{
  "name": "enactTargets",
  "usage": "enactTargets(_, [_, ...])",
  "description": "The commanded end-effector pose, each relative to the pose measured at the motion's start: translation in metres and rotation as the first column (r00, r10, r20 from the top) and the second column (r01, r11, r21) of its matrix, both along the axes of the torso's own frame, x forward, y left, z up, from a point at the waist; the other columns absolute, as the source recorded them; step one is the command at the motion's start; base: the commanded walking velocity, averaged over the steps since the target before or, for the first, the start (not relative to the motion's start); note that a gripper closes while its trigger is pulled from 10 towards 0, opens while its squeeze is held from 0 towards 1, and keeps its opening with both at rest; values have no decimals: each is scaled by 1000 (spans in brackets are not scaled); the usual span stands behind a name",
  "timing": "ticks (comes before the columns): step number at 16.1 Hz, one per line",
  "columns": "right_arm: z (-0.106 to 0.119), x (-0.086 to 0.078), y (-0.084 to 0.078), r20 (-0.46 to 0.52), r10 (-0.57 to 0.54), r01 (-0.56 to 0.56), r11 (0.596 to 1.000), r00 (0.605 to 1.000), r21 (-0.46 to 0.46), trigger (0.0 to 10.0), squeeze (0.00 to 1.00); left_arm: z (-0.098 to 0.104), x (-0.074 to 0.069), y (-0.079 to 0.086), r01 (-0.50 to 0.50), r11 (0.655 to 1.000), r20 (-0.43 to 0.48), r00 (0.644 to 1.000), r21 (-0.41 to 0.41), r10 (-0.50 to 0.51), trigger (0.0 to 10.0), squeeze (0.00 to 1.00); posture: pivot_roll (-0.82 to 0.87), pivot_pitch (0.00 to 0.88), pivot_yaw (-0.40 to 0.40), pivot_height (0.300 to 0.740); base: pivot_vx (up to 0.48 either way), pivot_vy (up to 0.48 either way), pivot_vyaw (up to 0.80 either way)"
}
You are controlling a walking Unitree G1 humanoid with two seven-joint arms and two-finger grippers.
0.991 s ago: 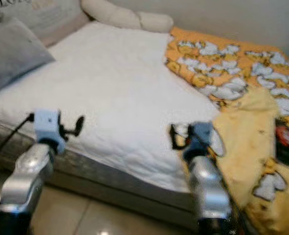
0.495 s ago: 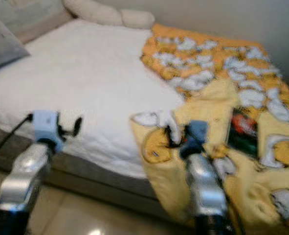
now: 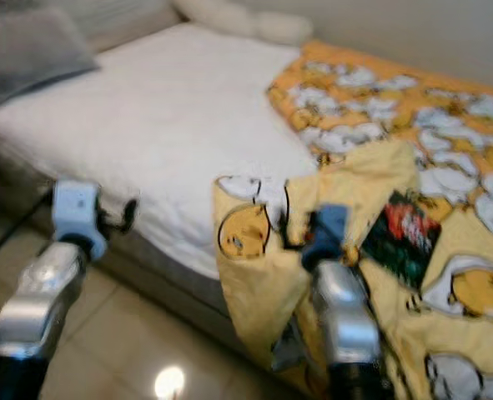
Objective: Clean up the room
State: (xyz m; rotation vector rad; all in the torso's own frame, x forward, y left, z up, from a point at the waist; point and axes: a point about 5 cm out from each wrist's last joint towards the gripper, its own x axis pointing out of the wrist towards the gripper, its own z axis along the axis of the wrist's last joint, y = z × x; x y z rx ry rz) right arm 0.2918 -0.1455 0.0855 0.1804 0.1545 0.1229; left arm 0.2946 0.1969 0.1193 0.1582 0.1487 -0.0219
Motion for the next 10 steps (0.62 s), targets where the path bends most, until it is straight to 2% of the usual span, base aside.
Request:
enactTargets(1, [-1, 0, -12, -1, -38, 38, 999, 999, -4, 10000, 1000, 4, 2, -7, 31, 1000, 15, 999, -2, -31, 10000, 992, 35, 0, 0, 740, 0, -480, 587])
enactTargets(6, [-3, 0, -11, -6, -24, 24, 1000, 1000, -6, 10000, 1000, 4, 3, -7, 41, 999, 12, 999, 3, -41, 10000, 988, 37, 0, 1, 740, 0, -480, 0])
enactTargets(10, [-4, -1, -5, -5, 20, -20, 1000, 1000, -3, 10000, 1000, 4, 3, -10, 52, 999, 12, 999, 4, -52, 10000, 992, 38, 0, 3, 740, 0, -480, 681])
